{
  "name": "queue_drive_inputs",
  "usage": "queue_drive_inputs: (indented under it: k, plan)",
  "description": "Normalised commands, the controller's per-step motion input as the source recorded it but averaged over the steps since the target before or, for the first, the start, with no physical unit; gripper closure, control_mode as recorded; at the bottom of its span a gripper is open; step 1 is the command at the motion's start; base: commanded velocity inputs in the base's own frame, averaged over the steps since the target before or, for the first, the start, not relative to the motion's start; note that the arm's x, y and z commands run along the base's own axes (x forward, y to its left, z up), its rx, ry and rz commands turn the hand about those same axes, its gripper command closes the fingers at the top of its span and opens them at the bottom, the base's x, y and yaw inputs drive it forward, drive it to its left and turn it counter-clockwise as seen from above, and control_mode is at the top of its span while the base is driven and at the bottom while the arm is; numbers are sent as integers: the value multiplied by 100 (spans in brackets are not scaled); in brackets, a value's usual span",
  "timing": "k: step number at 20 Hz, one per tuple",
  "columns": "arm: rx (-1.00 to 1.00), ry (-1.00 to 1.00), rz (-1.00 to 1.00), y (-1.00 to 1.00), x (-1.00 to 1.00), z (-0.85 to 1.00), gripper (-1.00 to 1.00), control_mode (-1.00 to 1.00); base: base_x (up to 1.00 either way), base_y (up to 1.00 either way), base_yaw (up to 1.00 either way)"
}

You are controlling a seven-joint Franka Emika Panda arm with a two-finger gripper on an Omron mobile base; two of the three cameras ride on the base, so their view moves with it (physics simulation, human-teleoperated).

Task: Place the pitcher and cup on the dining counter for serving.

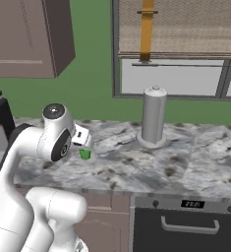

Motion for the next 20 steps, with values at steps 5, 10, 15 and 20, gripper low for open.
queue_drive_inputs:
  k: [5, 10, 15, 20]
  plan:
    - [0, 10, -1, -1, 39, -7, -100, -100, 0, 0, 0]
    - [2, 13, -6, 0, 70, -18, -100, -100, 0, 0, 0]
    - [1, 7, -4, 0, 71, -22, -100, -100, 0, 0, 0]
    - [0, 7, -3, 0, 53, -40, -100, -100, 0, 0, 0]
